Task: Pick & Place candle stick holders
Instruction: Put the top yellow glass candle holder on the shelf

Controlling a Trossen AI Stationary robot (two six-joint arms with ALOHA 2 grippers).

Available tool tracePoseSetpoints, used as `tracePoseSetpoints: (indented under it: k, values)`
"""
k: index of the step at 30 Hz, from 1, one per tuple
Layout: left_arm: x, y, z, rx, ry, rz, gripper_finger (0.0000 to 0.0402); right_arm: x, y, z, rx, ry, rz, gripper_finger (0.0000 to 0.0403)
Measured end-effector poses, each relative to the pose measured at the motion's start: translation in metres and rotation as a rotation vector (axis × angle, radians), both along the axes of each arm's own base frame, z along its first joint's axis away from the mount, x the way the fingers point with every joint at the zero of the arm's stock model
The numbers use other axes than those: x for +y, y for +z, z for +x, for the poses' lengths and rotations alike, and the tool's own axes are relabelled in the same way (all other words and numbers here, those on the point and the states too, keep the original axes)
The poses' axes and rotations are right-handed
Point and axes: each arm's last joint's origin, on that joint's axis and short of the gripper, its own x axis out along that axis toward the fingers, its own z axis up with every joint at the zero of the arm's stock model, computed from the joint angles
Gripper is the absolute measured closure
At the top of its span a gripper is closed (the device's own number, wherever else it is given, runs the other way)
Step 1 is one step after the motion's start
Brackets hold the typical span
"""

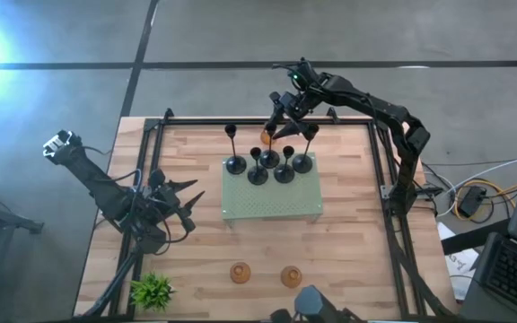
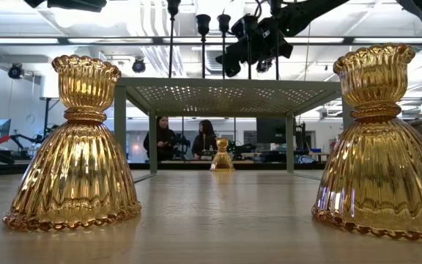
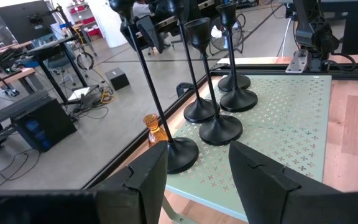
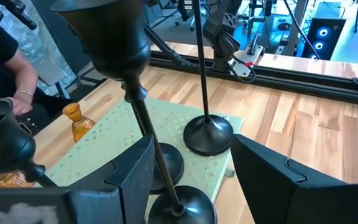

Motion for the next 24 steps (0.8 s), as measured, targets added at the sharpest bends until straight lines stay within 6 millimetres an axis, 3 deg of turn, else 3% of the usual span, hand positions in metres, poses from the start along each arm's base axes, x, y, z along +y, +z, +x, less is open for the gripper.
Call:
tracePoseSetpoints:
  k: [24]
  values:
    - [0.0, 0.0, 0.0, 0.0, 0.001, 0.0, 0.0225, -0.015, -0.001, -0.012, 0.01, -0.058, -0.036, 0.0195]
